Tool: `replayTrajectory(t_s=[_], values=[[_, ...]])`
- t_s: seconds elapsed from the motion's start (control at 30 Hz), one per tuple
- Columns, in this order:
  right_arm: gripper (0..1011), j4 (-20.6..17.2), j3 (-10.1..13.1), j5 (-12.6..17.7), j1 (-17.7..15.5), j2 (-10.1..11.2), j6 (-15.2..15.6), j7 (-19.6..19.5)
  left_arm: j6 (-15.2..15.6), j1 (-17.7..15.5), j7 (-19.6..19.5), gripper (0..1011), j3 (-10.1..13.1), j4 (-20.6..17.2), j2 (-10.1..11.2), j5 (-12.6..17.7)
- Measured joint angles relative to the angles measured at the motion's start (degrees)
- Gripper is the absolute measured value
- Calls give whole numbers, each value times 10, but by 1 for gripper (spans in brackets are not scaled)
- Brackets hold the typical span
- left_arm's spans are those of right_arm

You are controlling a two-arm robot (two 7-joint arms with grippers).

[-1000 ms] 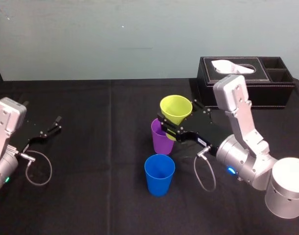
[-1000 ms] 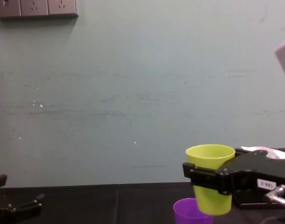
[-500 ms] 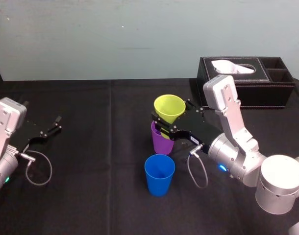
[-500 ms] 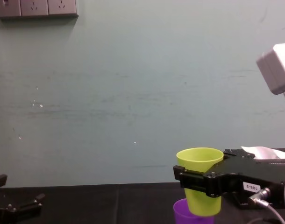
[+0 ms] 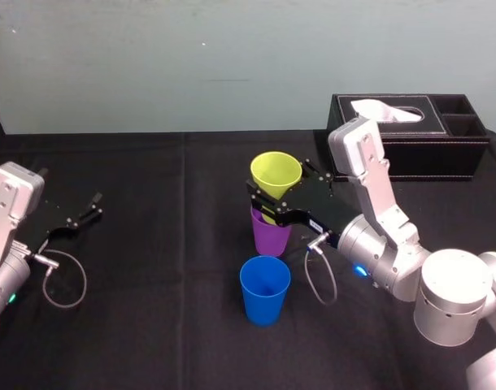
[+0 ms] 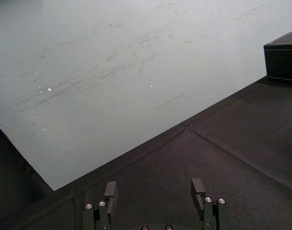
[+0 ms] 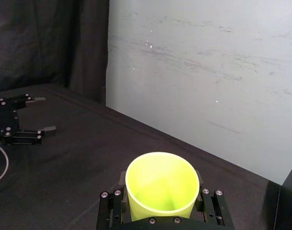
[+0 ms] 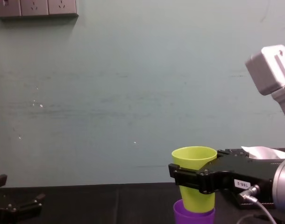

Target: Stack the three plastic cups sequentially using one hand.

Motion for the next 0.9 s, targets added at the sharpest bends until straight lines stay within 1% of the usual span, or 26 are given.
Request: replayTrajectory(t_s=[0.27, 0.9], values=[[755, 19, -1, -2, 9, -7, -4, 1, 0, 0, 0, 1010, 0, 0, 0, 0], [755, 40, -2, -7, 17, -14, -14, 3, 0, 0, 0, 1010, 0, 0, 0, 0]])
